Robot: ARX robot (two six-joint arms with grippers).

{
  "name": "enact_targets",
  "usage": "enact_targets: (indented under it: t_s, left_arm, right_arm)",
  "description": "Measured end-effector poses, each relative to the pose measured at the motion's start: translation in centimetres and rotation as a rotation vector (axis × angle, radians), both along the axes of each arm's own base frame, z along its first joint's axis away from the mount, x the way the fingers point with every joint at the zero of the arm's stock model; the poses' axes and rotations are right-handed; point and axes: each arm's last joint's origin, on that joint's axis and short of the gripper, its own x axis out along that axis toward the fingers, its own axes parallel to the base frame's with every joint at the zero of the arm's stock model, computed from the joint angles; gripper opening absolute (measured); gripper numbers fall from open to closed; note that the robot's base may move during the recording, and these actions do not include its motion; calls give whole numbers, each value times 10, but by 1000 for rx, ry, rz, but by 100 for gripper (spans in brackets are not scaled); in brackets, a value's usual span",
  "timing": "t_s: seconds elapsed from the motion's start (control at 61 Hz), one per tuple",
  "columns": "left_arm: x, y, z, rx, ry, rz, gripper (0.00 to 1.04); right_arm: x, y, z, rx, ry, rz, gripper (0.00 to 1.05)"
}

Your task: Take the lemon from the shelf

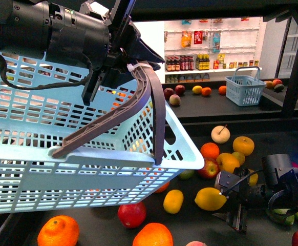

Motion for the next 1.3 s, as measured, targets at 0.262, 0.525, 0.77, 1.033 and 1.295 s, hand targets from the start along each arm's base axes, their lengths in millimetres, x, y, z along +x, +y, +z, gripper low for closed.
enact_targets:
  t_s: [0.262,0.525,0.77,1.033,1.295]
  left_arm:
    - [0,0,0,0,0,0,9]
    - [0,0,0,0,0,0,9]
    - [0,0,0,0,0,0,9]
    - [0,0,0,0,0,0,9]
    - [0,0,0,0,0,0,9]
  right_arm:
    - [15,0,-14,15,27,-8,102]
    - [21,2,-17,44,55,-21,84]
    - [20,2,-15,57,76,-31,58]
    - [2,-3,-1,98,32,-87,56]
    - [-32,-41,98,193,-231,-221,55]
